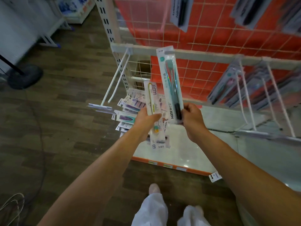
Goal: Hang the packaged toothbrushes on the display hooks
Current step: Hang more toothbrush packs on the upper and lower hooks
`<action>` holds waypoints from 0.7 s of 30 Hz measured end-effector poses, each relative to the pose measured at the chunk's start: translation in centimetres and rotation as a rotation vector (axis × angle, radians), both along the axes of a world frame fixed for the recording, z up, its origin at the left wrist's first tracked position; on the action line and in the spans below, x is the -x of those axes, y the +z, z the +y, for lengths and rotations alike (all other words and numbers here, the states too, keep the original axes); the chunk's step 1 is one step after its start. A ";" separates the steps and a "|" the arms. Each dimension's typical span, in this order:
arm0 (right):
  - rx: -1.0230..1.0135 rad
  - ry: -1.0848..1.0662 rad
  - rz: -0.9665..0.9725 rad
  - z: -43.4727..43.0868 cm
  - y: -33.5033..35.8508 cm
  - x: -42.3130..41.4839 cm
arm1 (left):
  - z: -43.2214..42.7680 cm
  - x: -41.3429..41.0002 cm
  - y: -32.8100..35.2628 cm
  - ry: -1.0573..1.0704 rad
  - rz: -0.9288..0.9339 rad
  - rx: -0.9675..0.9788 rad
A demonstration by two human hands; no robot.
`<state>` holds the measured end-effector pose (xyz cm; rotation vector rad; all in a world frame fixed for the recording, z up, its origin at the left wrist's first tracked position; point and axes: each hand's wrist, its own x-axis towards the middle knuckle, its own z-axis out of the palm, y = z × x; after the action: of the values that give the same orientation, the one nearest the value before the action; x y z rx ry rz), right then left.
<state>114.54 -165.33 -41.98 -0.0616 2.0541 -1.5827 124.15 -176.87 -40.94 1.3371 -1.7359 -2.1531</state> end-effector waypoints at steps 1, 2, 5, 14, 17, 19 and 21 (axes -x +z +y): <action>0.001 0.004 0.004 0.4 0.6 0.0 | 0.5 0.1 0.6 -0.017 0.012 -0.002; 0.007 0.010 0.008 0.9 1.3 -0.1 | 1.0 0.2 1.2 -0.026 0.028 -0.006; 0.043 0.011 0.027 2.8 3.2 -0.5 | 2.8 0.6 3.0 -0.046 0.077 0.019; 0.138 -0.001 0.113 9.1 7.5 -0.7 | 9.1 1.4 8.0 -0.150 0.247 0.163; 0.151 -0.001 0.144 10.8 8.5 -0.5 | 11.0 1.6 8.8 -0.147 0.279 0.234; 0.162 0.008 0.146 11.8 9.2 -0.6 | 12.0 1.7 9.2 -0.163 0.282 0.261; 0.149 0.034 0.146 12.7 9.5 -0.6 | 12.8 1.8 9.4 -0.184 0.282 0.279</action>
<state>115.12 -152.61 -32.48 -0.2729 2.0273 -1.7540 122.37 -164.10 -31.52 0.7956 -2.0081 -1.9693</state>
